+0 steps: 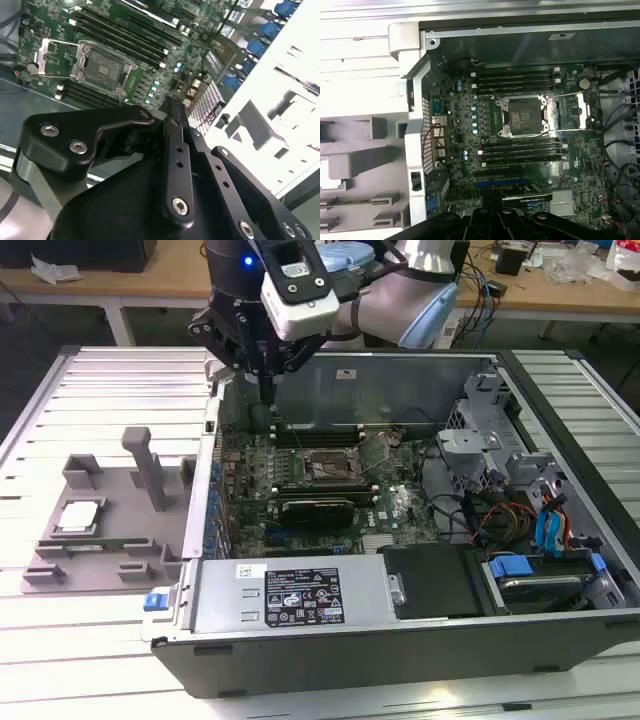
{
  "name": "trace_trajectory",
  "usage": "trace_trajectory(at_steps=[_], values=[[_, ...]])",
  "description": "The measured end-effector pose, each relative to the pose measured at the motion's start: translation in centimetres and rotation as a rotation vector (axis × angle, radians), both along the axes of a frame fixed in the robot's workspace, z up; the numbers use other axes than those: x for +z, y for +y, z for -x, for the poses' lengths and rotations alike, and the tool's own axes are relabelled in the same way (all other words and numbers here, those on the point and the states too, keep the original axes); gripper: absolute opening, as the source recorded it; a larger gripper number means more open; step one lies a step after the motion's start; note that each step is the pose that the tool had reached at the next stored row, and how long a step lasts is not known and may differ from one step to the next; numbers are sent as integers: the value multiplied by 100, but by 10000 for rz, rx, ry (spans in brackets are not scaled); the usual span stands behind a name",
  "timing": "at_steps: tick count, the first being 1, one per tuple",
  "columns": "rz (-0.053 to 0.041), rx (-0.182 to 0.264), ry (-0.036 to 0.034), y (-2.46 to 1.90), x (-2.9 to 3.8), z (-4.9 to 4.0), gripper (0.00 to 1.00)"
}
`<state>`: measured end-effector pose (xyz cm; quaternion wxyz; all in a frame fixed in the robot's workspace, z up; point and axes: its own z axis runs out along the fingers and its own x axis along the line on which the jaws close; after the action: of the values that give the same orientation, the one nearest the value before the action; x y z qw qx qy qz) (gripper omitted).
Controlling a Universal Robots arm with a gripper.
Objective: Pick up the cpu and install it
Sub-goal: 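Reach for the cpu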
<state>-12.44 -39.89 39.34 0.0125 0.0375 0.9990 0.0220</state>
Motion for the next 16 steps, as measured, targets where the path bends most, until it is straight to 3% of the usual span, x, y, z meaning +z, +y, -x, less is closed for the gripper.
trace_trajectory(at_steps=[2, 8, 10, 13, 16], values=[[-2, 1, -21, 1, -1, 251, 11], [-1, 1, -65, 1, -1, 732, 11], [-2, 1, -75, 1, -1, 929, 11], [-2, 1, -85, 1, -1, 1095, 11], [-1, 2, -89, 1, -1, 1180, 11]])
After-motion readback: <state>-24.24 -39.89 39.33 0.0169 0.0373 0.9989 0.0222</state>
